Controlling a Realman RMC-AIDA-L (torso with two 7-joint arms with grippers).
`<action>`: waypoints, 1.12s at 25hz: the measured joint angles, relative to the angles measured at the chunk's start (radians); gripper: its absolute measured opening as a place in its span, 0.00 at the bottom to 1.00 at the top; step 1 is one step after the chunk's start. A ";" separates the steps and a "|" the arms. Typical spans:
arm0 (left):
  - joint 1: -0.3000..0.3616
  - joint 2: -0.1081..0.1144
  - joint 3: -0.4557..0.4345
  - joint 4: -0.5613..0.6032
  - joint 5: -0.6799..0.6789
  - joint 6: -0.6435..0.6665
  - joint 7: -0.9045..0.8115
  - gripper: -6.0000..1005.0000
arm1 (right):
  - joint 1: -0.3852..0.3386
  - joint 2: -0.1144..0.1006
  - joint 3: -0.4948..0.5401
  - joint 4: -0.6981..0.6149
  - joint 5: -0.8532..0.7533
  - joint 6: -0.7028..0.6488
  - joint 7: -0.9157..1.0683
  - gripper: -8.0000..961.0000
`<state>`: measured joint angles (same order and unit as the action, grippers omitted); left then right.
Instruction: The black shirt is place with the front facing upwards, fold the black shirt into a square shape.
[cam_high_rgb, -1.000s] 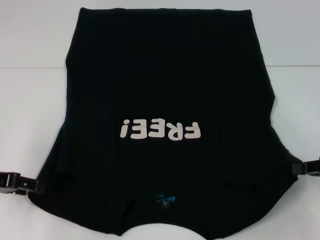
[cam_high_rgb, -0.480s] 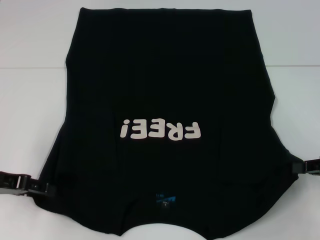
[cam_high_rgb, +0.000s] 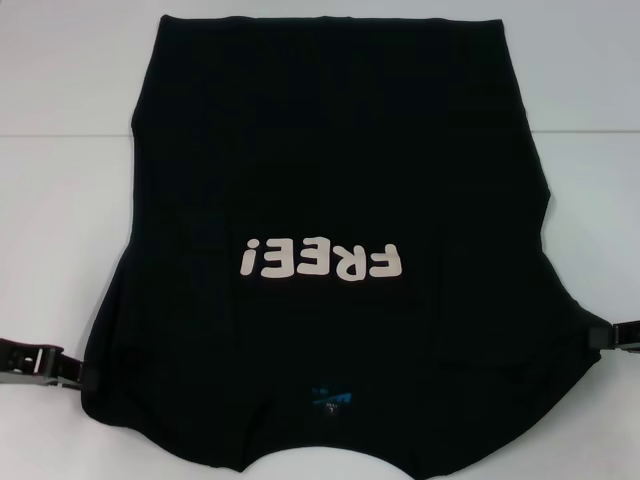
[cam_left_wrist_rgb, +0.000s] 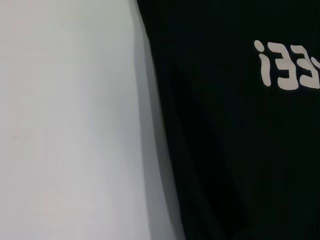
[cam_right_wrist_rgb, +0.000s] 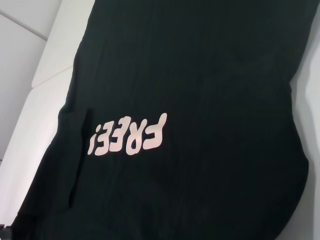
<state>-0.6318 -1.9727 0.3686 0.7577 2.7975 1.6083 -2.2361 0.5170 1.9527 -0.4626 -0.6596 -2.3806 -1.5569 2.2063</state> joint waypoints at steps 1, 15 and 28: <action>0.000 0.000 0.000 0.000 0.001 -0.002 0.001 0.34 | 0.000 0.000 0.000 0.000 0.000 0.000 0.000 0.03; 0.001 0.007 -0.044 0.012 -0.012 0.007 0.044 0.08 | 0.008 0.000 -0.001 0.000 0.002 -0.004 0.002 0.03; 0.021 0.023 -0.143 0.016 -0.027 0.054 0.124 0.08 | 0.001 -0.008 -0.002 0.000 0.026 -0.008 0.007 0.03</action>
<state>-0.6105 -1.9493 0.2258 0.7737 2.7702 1.6621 -2.1124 0.5183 1.9445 -0.4642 -0.6596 -2.3546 -1.5647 2.2133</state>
